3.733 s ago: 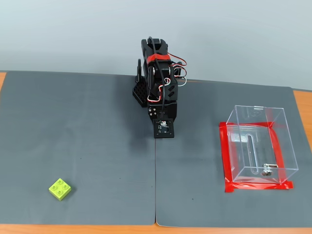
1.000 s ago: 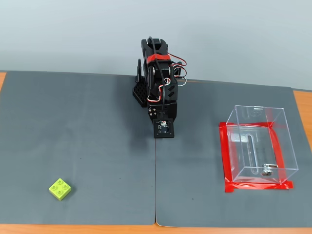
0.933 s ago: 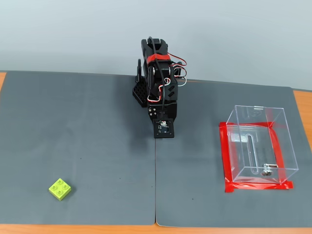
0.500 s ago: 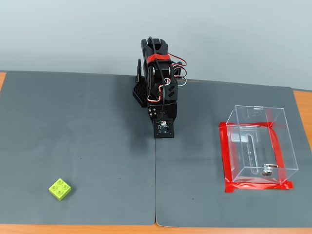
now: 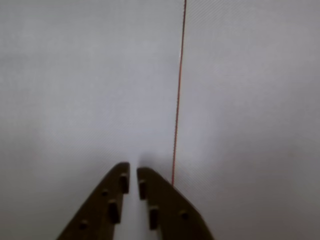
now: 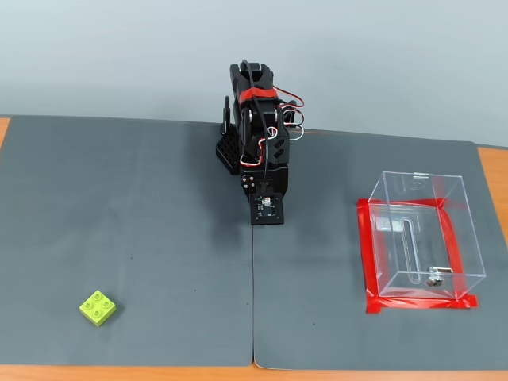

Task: Pick the green lego block and place it into the transparent box

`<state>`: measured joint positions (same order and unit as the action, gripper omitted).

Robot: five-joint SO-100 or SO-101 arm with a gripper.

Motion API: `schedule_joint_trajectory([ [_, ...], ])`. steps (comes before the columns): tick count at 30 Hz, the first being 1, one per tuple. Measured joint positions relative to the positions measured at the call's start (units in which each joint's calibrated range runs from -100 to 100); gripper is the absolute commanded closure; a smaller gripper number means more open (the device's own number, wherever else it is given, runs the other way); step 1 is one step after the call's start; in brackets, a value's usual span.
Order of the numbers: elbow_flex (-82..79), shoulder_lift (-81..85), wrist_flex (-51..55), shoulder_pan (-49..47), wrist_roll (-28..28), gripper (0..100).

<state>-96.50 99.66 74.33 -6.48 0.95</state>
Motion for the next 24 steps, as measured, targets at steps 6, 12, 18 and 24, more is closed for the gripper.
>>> schedule_joint_trajectory([
  [6, 0.4, -0.3, 0.0, 0.0, 0.0, 98],
  [12, 4.8, -6.5, -1.5, 0.0, 0.0, 98],
  [18, 14.4, -20.7, -6.9, 0.0, 0.0, 98],
  [24, 26.5, -37.4, -7.5, 0.1, 0.0, 98],
])
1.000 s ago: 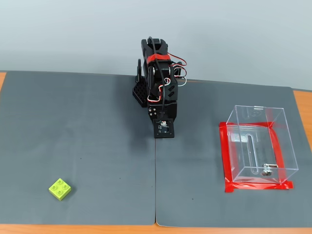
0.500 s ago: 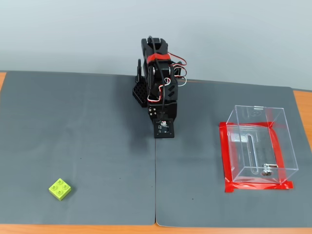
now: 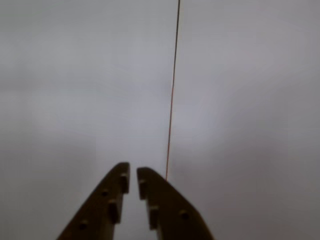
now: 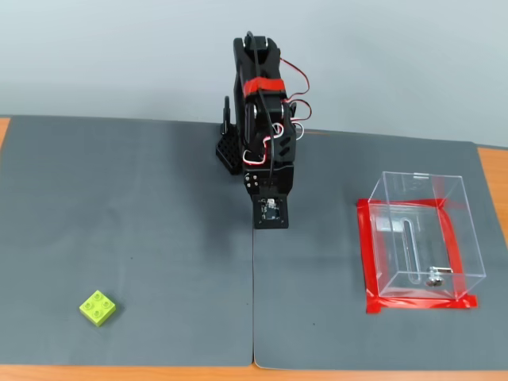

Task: Pick the green lego block and place it into the transparent box

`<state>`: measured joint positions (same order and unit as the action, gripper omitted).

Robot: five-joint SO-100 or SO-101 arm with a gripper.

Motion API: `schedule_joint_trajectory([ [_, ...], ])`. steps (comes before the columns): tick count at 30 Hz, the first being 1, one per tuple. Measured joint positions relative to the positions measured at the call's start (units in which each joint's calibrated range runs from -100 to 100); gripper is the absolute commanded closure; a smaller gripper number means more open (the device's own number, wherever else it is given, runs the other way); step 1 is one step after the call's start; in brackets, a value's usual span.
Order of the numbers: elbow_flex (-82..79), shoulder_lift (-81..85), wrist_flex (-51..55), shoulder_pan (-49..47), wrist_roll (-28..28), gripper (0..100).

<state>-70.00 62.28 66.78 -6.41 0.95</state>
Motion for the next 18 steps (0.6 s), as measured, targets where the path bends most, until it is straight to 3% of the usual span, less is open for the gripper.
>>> schedule_joint_trajectory([
  [18, 38.9, -35.1, -0.3, 23.0, 0.1, 98],
])
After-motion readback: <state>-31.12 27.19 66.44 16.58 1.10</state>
